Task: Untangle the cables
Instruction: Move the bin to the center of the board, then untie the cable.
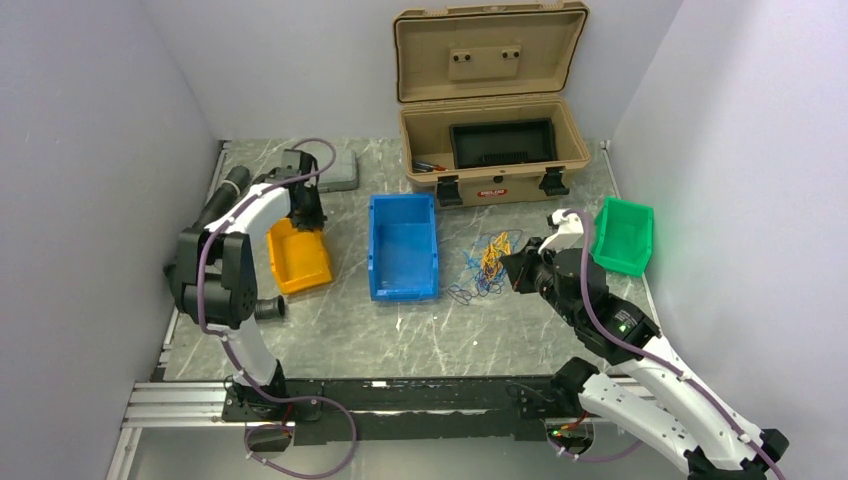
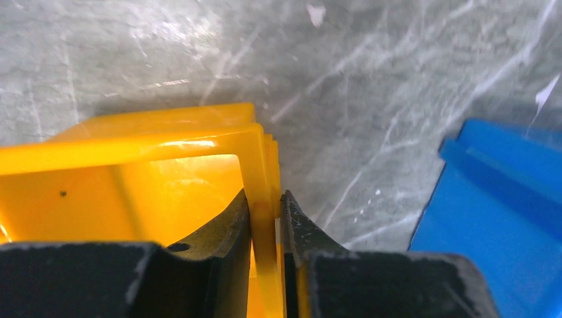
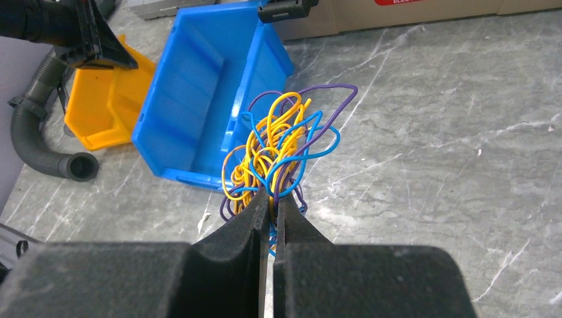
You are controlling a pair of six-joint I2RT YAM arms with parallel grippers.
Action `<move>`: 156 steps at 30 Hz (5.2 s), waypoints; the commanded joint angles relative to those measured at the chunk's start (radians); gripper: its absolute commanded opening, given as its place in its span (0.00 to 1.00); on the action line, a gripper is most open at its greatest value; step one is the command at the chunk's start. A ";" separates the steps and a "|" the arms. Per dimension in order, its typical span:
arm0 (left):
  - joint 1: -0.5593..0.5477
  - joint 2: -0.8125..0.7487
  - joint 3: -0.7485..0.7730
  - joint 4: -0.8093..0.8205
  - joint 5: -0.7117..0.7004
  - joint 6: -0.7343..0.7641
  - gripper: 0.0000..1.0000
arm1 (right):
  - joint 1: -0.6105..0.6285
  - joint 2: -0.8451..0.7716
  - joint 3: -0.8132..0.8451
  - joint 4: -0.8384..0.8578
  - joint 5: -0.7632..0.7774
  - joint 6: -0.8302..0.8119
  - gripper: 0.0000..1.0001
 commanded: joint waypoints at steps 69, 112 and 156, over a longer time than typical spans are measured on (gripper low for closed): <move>-0.364 -0.177 -0.005 -0.117 -0.195 -0.318 0.16 | -0.001 -0.020 0.035 0.014 -0.009 0.009 0.00; -0.176 -0.418 -0.096 0.168 0.182 -0.117 0.99 | 0.000 -0.004 0.002 0.036 -0.072 0.041 0.00; -0.615 -0.596 -0.531 0.932 0.556 -0.093 0.00 | 0.001 0.138 -0.026 0.163 -0.320 0.003 0.06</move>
